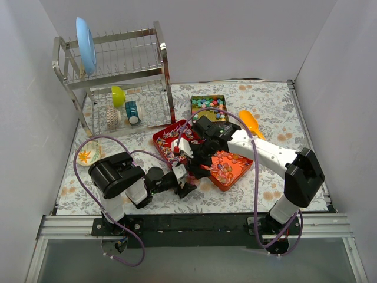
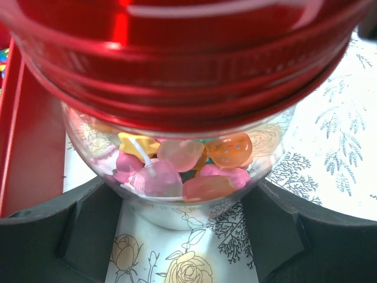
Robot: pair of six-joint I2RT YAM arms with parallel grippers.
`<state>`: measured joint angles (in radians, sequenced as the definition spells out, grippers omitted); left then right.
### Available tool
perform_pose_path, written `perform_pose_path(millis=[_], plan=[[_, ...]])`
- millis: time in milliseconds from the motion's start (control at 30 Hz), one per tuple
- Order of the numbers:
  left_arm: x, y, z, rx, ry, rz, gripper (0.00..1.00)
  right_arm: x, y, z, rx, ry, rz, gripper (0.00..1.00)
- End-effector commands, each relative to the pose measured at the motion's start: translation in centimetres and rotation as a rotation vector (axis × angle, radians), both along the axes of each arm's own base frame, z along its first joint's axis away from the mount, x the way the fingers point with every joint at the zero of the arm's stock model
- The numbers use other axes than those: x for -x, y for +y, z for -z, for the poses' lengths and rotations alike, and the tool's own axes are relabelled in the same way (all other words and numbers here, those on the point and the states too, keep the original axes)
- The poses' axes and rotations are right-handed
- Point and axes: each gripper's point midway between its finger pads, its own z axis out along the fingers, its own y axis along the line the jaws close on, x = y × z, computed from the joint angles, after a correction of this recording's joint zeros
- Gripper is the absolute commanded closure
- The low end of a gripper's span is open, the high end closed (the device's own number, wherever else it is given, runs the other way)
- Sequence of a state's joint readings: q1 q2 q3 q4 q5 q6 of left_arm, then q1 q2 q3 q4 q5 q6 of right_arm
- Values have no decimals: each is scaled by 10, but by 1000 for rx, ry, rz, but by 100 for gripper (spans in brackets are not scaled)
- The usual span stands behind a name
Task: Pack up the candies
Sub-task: Screw the bottle lid onto the packing bottle.
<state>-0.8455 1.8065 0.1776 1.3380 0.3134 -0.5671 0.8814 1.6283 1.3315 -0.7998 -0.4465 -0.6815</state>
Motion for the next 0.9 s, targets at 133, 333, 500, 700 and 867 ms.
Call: perform_pose_path(millis=[133, 333, 500, 700, 867], plan=[[-20, -2, -50, 156, -151, -74, 100, 49, -52, 6, 223, 202, 59, 14], [-21, 0, -48, 144, -165, -76, 100, 41, -76, -3, 277, 215, 106, 14], [-13, 3, -47, 135, -173, -51, 100, -4, -78, -37, 106, 203, 176, 16], [-7, 1, -41, 125, -155, -17, 100, -67, -19, -73, -168, 84, 139, 13], [-8, 2, -42, 121, -162, -24, 100, -46, 11, -64, -159, 208, -93, 13]])
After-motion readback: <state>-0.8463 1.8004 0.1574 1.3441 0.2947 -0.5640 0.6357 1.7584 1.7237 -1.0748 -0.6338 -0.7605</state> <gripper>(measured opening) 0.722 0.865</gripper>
